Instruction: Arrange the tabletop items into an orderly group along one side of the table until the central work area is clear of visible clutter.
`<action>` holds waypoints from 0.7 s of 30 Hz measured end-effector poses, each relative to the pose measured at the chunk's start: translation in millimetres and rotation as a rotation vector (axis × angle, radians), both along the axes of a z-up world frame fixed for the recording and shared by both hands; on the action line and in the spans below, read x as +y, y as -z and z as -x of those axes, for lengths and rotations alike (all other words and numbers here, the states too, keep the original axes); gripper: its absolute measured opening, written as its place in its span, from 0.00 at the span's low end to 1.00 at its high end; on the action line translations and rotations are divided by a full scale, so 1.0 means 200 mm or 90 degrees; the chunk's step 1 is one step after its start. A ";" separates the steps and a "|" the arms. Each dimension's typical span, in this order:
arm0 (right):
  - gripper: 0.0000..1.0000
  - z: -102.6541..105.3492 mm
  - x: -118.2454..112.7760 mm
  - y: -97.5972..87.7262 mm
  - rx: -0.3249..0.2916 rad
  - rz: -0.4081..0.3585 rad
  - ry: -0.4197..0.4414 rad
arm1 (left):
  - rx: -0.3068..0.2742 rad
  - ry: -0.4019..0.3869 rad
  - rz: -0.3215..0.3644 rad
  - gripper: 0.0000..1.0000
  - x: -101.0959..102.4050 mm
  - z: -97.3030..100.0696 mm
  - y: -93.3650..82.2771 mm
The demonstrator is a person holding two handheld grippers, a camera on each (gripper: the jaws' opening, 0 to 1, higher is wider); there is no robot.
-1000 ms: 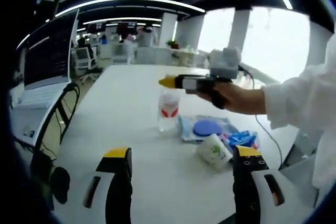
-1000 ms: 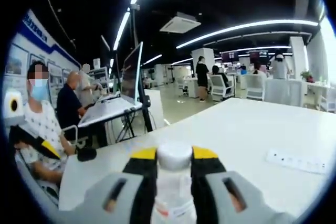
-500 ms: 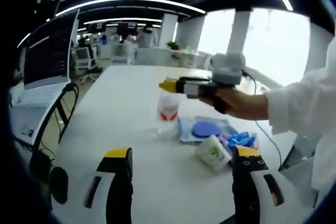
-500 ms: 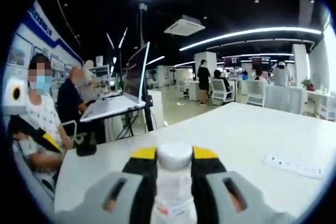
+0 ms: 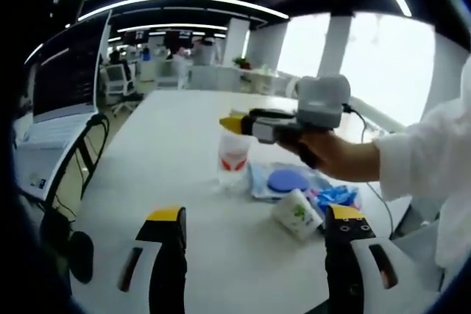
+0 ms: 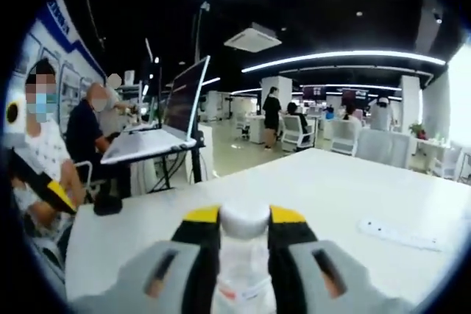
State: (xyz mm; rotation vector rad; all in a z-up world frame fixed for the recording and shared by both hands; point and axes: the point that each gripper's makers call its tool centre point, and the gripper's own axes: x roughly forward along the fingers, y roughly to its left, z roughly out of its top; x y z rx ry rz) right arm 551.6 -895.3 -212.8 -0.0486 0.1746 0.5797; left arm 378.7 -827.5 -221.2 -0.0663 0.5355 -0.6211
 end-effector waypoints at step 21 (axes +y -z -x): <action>0.22 -0.02 0.00 0.03 0.004 0.002 -0.014 | 0.013 -0.008 0.021 0.81 0.00 0.01 0.00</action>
